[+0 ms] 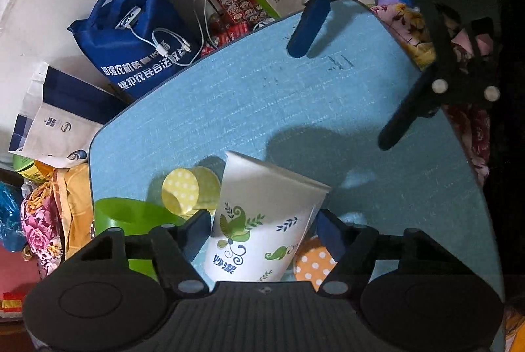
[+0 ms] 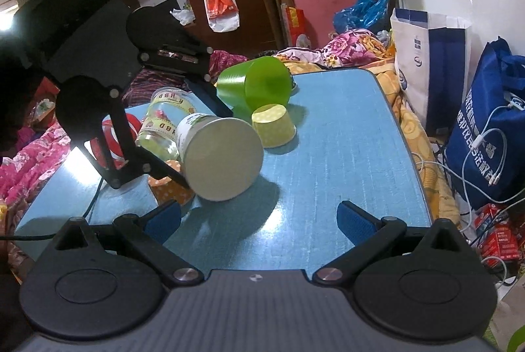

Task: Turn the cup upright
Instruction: 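Move the left tool to the white paper cup and close on its body, then lift the white paper cup with the left tool and rotate it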

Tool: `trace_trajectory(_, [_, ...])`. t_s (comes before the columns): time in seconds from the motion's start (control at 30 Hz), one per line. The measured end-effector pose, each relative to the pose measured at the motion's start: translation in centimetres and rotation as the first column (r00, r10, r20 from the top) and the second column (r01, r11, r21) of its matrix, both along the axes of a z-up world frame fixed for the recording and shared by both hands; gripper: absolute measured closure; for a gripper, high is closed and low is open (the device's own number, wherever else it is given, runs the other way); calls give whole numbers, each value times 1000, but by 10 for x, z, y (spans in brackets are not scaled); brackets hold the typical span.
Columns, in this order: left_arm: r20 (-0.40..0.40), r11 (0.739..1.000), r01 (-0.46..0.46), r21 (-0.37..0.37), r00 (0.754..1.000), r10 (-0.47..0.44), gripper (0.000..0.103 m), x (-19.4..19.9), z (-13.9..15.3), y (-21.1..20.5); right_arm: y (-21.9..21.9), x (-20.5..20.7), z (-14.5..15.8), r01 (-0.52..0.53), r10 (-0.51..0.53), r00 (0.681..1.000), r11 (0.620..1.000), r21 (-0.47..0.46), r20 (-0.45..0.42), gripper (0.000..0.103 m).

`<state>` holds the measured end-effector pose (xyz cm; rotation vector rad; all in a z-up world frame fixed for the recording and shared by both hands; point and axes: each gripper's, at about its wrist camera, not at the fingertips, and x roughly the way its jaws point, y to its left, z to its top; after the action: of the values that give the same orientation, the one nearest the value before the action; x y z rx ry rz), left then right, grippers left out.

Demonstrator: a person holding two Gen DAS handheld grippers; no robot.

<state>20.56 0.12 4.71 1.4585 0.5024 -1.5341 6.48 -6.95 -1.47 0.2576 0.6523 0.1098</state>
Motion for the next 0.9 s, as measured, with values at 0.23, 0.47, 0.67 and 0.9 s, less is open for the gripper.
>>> trace_trajectory(0.23, [-22, 997, -83, 1, 996, 83, 31, 1, 6, -9, -9, -11, -2, 13, -14, 1000, 999, 29, 17, 1])
trace_trajectory(0.47, [-68, 964, -259, -54, 964, 256, 31, -4, 38, -6, -17, -15, -2, -13, 8, 998, 997, 82, 60, 1])
trace_trajectory(0.67, [-148, 851, -522, -61, 848, 510, 31, -10, 60, 28, -18, -15, -4, -83, 69, 993, 987, 137, 99, 1])
trace_trajectory(0.9, [-273, 582, -812, -37, 569, 776, 31, -15, 51, 84, -10, -23, -2, -159, 137, 982, 970, 186, 128, 1])
